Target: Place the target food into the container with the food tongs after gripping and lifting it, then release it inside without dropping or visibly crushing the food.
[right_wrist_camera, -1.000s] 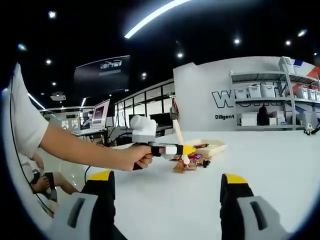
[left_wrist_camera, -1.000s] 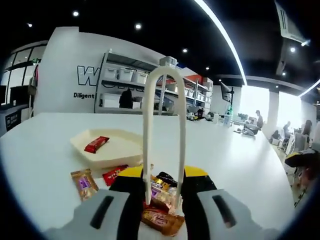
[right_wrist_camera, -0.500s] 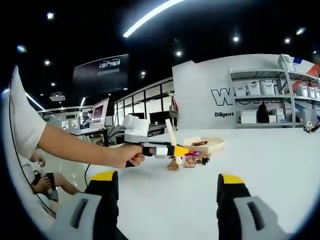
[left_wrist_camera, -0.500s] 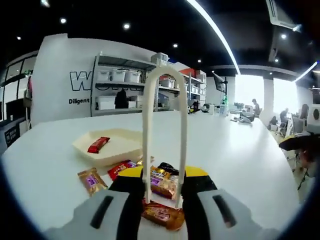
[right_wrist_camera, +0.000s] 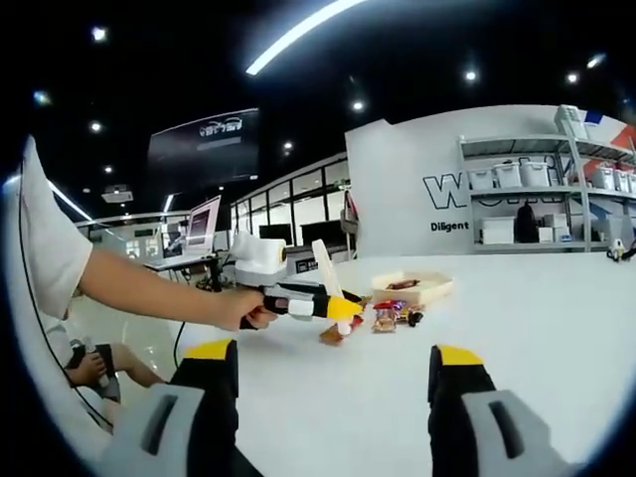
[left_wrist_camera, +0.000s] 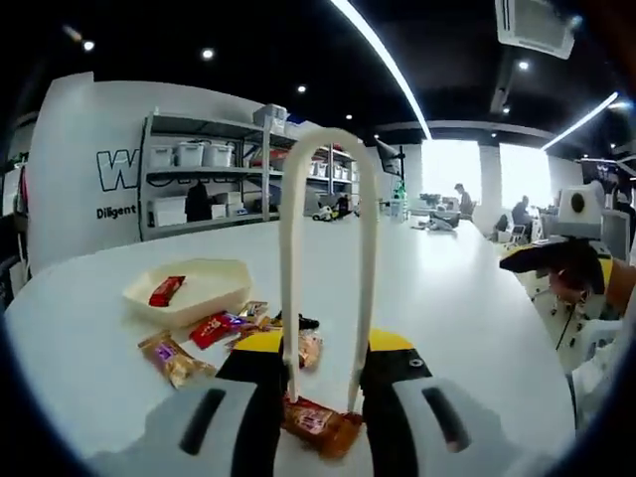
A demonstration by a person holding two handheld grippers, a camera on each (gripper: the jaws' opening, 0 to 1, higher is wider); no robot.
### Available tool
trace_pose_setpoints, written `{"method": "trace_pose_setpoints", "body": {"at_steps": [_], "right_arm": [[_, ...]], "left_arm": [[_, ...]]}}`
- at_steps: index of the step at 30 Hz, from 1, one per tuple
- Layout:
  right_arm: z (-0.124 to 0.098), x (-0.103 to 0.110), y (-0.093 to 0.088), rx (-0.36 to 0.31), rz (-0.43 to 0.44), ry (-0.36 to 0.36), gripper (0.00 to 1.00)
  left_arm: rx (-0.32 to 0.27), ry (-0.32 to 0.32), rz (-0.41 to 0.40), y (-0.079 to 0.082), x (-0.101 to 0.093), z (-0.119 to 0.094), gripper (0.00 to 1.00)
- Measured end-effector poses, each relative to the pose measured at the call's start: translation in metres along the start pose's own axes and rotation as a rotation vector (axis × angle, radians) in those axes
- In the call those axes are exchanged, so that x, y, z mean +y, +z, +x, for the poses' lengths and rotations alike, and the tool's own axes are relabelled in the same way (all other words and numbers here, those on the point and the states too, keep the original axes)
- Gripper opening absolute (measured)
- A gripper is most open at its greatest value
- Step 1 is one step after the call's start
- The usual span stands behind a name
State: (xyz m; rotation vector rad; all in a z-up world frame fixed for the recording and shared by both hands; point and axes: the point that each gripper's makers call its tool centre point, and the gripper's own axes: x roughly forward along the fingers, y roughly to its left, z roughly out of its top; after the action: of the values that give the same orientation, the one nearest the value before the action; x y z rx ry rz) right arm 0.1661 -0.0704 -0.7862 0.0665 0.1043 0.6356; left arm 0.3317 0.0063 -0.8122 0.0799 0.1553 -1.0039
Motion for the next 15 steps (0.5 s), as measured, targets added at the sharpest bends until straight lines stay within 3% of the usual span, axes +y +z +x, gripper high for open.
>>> {"method": "trace_pose_setpoints", "body": {"at_steps": [3, 6, 8, 12, 15], "right_arm": [[0.001, 0.000, 0.001, 0.003, 0.000, 0.002, 0.76], [0.003, 0.001, 0.006, -0.005, -0.004, 0.004, 0.76], [0.003, 0.002, 0.009, -0.011, -0.006, 0.007, 0.76], [0.002, 0.006, 0.011, -0.011, -0.015, 0.015, 0.76], [0.000, 0.007, 0.010, -0.008, -0.021, 0.017, 0.76]], "left_arm": [[-0.035, 0.040, -0.027, 0.012, 0.005, -0.008, 0.27], [0.023, 0.218, -0.088, 0.005, 0.032, -0.017, 0.27], [-0.017, 0.226, -0.179, 0.007, 0.032, -0.018, 0.27], [-0.012, 0.241, -0.132, 0.005, 0.026, -0.014, 0.27], [-0.009, 0.251, -0.143, 0.003, 0.020, -0.010, 0.27]]}}
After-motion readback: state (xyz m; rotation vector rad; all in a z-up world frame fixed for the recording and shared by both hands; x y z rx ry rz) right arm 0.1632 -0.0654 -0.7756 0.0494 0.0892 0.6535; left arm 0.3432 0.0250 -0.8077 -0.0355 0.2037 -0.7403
